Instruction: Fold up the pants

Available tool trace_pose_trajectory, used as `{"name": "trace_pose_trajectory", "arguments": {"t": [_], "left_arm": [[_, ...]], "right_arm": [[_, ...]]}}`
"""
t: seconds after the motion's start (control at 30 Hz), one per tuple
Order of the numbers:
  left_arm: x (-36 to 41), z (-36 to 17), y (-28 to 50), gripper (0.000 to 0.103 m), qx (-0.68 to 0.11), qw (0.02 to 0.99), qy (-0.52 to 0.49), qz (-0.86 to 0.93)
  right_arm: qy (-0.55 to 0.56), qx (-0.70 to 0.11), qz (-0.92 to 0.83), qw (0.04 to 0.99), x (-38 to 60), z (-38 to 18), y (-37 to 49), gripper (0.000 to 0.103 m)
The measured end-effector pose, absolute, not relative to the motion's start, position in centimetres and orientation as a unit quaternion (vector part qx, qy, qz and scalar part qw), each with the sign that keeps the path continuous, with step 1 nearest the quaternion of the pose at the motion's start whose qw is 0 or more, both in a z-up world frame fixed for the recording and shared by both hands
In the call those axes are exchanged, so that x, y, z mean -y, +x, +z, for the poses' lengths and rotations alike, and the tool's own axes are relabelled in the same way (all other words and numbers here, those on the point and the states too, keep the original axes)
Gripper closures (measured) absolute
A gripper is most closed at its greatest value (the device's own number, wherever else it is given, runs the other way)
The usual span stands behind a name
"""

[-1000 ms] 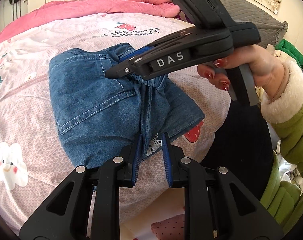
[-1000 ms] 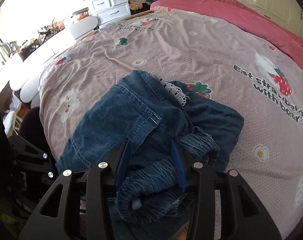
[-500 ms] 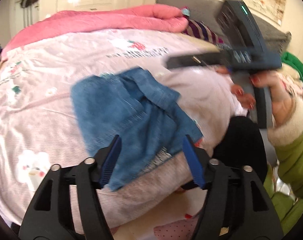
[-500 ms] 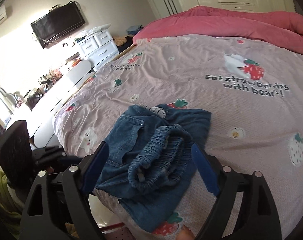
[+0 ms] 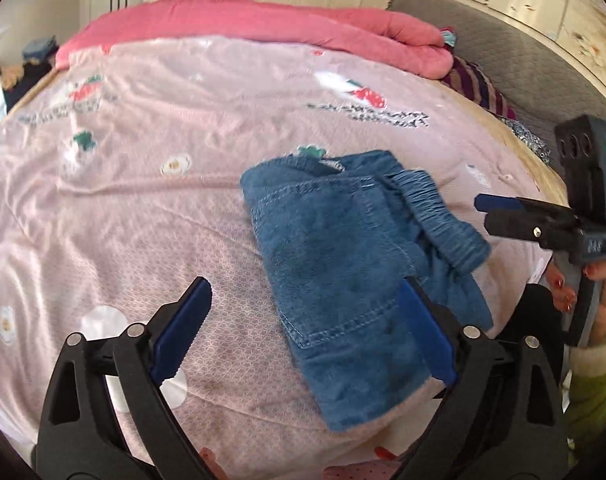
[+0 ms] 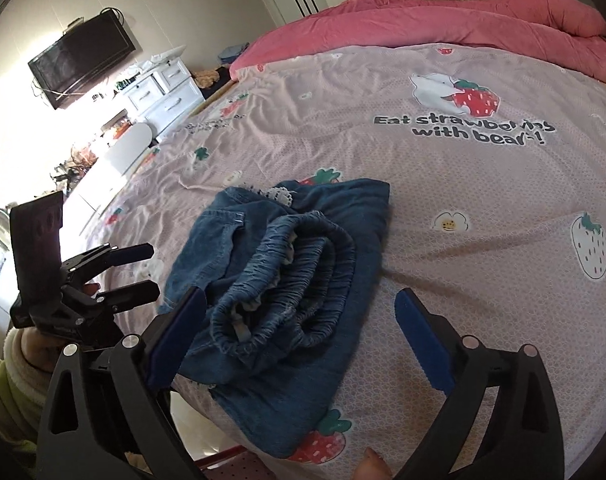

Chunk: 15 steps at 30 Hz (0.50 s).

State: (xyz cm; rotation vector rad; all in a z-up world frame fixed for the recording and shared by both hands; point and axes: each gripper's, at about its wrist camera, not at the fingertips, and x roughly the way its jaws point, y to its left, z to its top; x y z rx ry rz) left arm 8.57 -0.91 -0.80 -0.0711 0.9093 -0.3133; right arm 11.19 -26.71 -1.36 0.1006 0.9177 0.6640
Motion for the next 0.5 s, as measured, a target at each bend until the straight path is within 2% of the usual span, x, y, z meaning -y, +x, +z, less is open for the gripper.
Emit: {"name": "trace_pose_trajectory", "arguments": {"t": [0.2,0.5], "left_arm": [[1.9,-2.3,9.2,0.011,-0.448,0.881,-0.021,-0.148],[2.7,-3.7,10.0,0.01,-0.454,0.878,-0.011,-0.149]], "right_arm": [[0.052,-0.442,0.312,0.84,26.2,-2.4,11.4,0.006],[0.062,-0.449,0.312,0.835,25.2,-2.9,12.4,0.005]]}}
